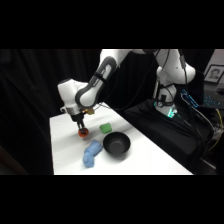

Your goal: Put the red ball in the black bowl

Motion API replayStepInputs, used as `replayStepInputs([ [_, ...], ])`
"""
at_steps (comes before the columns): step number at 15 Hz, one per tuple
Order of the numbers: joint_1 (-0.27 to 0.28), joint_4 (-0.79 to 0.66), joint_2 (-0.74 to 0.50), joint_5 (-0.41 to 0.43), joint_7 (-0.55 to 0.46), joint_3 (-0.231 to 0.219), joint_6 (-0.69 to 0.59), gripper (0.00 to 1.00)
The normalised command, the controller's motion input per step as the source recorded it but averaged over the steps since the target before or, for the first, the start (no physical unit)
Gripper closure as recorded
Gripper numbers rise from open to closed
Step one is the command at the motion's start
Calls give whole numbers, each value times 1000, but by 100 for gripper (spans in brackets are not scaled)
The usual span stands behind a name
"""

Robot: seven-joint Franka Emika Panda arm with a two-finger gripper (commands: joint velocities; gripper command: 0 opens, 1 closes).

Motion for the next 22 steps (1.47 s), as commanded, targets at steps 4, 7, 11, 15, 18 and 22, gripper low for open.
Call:
replayStepInputs([
  [4,87,-276,-452,-88,32,-62,-211,95],
  [7,114,-330,-433,-90,32,-45,-129,95],
  [11,125,-424,-434,-89,27,-15,-43,95],
  [15,136,-532,-468,-114,60,5,64,95],
  [18,118,-533,-440,-115,84,27,162,95],
  [22,97,-534,-411,-112,94,49,297,95],
])
